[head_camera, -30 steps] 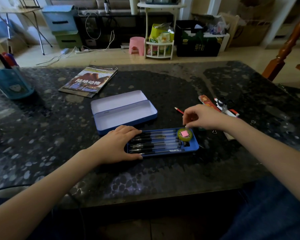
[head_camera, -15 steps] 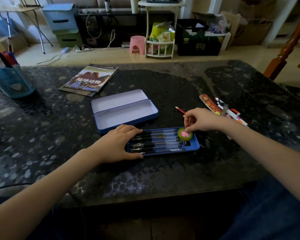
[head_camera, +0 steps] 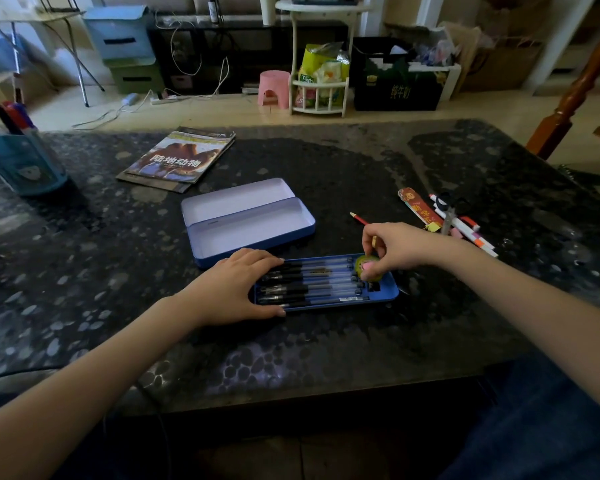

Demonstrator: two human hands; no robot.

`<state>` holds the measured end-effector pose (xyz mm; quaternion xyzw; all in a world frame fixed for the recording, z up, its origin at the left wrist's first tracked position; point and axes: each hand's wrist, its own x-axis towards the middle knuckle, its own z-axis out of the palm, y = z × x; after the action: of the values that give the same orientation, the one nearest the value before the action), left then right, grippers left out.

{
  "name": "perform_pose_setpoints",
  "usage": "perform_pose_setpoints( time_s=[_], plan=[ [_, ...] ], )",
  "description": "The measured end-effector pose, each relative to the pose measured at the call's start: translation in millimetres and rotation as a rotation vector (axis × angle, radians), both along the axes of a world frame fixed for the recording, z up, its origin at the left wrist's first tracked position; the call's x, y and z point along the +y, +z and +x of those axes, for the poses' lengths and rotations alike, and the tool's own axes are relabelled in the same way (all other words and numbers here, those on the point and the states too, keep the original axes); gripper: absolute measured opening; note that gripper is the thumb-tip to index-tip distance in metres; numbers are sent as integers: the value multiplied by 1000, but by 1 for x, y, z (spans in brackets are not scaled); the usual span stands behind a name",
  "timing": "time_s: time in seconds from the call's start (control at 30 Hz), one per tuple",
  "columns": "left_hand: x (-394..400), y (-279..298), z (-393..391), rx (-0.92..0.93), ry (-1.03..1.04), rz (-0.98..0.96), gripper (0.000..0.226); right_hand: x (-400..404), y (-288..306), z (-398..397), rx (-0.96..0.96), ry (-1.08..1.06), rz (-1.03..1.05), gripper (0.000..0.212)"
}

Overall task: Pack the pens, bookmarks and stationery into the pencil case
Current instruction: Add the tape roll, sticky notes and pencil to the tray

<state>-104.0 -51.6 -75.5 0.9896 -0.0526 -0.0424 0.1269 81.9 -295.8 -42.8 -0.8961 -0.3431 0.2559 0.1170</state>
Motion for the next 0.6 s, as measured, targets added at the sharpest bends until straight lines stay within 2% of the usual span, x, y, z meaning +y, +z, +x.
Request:
perform_pose_setpoints(
  time_s=[0.27, 0.37, 0.47, 0.53, 0.6],
  plan=[
    [1, -1, 1, -8, -2, 15, 91, -3, 5, 4, -23, -43, 10, 28],
    [0, -1, 1, -13, 0, 30, 91, -16, 18, 16, -270, -212, 61, 26],
    [0, 0, 1, -10, -1, 35, 91, -36, 30, 31, -535, -382, -107, 19],
    [1, -1, 1, -12, -2, 37, 92, -48, 36, 40, -497, -482, -278, 23],
    [1, -1, 1, -15, -3, 33, 92, -58, 41, 46, -366, -531, -426, 31]
  ],
)
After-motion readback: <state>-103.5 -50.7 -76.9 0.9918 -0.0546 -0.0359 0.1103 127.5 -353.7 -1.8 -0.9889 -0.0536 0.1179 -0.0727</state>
